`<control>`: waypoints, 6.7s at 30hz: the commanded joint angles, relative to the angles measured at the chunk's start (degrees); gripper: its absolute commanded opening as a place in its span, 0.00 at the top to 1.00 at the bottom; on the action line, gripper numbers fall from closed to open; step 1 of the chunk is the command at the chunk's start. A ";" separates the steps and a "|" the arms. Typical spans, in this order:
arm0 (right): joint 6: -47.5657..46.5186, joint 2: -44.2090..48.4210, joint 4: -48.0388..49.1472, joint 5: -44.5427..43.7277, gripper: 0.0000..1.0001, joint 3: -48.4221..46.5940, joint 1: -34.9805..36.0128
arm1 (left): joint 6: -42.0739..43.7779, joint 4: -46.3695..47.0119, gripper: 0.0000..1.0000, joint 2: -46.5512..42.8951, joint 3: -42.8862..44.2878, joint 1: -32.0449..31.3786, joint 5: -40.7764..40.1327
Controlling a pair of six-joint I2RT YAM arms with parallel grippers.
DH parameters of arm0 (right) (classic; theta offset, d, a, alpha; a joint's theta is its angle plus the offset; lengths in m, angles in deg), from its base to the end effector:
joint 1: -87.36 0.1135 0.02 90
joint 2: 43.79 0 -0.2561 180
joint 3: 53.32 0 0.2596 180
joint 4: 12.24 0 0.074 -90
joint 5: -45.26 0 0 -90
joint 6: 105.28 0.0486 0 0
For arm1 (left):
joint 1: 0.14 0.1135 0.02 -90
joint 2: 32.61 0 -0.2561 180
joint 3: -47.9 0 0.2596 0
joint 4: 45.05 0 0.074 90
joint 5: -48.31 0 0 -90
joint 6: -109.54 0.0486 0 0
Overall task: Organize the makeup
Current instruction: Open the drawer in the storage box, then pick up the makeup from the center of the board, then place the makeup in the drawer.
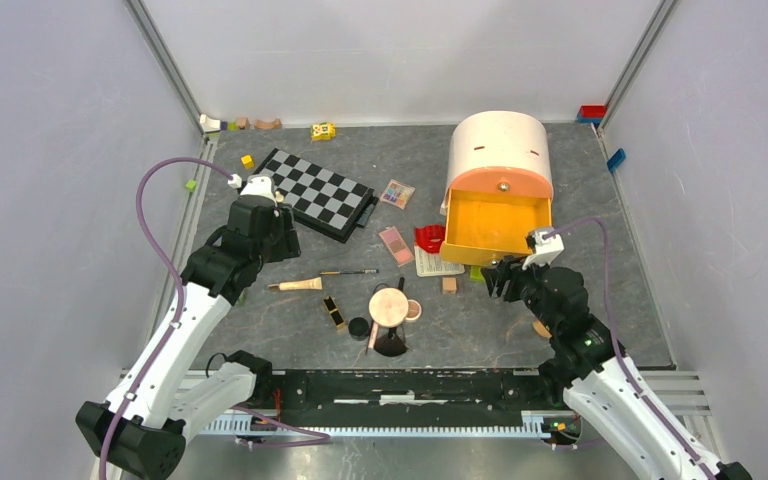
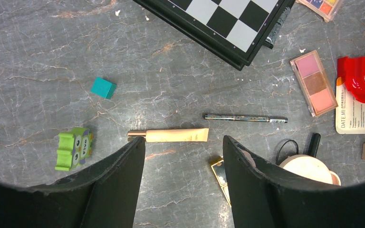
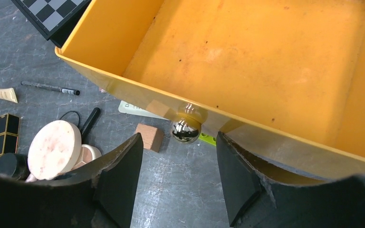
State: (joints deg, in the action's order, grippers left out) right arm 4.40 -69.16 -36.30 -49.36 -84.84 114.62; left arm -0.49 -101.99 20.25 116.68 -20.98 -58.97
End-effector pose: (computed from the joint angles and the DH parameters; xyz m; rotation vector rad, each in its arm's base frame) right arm 0.1469 0.0713 0.2134 -0.0703 1.9100 0.4830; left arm 0.1975 -0.0597 0.3098 -0.1394 2.2440 -0.0374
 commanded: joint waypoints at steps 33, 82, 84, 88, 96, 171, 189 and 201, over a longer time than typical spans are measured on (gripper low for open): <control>2.10 -7.14 -33.75 -6.04 0.28 -30.00 -0.06 | -2.10 3.14 0.31 11.37 10.30 -0.40 12.16; -1.08 -3.84 -34.22 -6.83 0.23 -22.62 -0.02 | 21.69 1.93 0.00 95.94 80.82 -10.40 14.82; -0.82 -3.57 -34.15 -6.78 0.23 -22.50 -0.06 | 21.96 1.78 0.00 95.83 80.72 -10.69 14.54; -0.55 -3.33 -34.11 -6.57 0.23 -22.30 -0.03 | 22.06 0.45 0.00 95.76 80.07 -10.80 13.69; -0.74 -3.49 -34.03 -6.29 0.23 -22.72 -0.02 | 20.60 -3.41 0.00 97.40 80.00 -10.71 11.04; 4.34 1.83 -44.77 -23.22 0.22 -35.60 -0.02 | -12.30 -0.12 0.52 48.89 56.78 -34.73 -3.48; 3.74 5.76 -48.14 -27.48 0.19 -39.50 -0.03 | -16.29 2.95 0.53 65.75 68.85 -40.57 -10.15; 2.84 8.02 -49.62 -29.61 0.18 -39.59 -0.06 | -15.15 2.10 0.53 72.93 72.42 -40.98 -13.03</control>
State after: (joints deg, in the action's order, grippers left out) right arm 7.99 -61.99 -85.08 -76.88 -123.15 114.62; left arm -14.04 -101.55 91.94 186.30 -61.66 -68.65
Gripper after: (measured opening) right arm 0.819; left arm 0.782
